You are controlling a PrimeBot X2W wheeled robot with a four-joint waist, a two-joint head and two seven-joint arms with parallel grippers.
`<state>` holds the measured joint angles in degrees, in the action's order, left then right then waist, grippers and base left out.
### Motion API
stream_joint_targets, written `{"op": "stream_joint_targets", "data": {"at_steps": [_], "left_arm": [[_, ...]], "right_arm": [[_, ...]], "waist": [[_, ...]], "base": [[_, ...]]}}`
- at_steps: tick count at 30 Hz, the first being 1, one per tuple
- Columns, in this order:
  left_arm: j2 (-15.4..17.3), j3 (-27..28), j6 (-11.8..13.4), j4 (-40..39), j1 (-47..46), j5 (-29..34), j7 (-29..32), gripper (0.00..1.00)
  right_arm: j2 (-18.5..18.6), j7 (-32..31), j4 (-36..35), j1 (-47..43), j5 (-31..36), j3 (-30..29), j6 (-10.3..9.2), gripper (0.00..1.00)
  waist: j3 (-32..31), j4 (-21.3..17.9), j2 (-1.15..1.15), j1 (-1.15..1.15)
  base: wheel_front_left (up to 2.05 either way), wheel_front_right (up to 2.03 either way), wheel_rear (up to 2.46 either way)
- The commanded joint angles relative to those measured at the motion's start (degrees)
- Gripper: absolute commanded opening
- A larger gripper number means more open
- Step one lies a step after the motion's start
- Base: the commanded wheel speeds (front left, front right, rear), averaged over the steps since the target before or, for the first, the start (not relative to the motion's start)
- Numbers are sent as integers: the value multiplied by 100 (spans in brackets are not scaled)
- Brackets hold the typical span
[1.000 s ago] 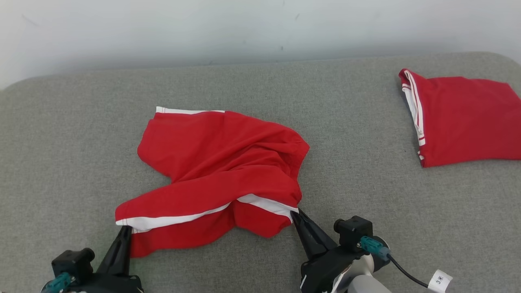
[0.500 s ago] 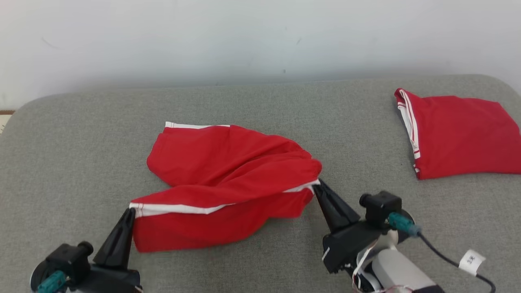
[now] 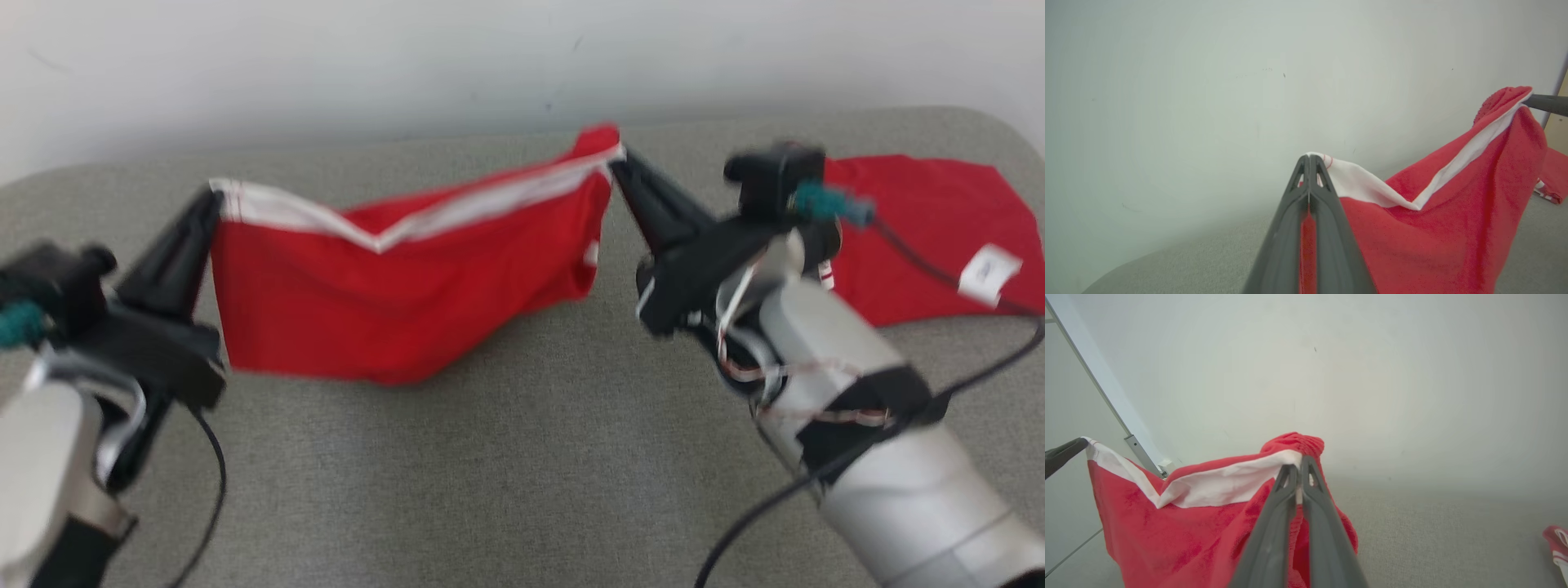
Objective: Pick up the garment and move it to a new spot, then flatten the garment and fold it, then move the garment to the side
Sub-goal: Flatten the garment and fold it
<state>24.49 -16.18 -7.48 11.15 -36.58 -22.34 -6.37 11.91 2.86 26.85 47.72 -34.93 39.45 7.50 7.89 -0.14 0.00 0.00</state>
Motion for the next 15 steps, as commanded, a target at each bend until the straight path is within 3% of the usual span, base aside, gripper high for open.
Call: {"op": "stream_joint_targets", "data": {"at_steps": [1,9,15], "left_arm": [[79,-60,5,71,-299,-103,34,0],[462,-415,5,869,-2328,-610,243,0],[409,-634,5,1666,-3757,-953,189,0]], "right_arm": [[-12,-83,77,292,-166,7,-2,0],[-203,-423,925,2310,-762,-48,-2,0],[-428,-401,1867,3747,-997,-258,-2,0]], "waist": [[251,-85,0,0],[950,-85,0,0],[1392,-45,0,0]], "base": [[0,0,0],[0,0,0],[0,0,0]]}}
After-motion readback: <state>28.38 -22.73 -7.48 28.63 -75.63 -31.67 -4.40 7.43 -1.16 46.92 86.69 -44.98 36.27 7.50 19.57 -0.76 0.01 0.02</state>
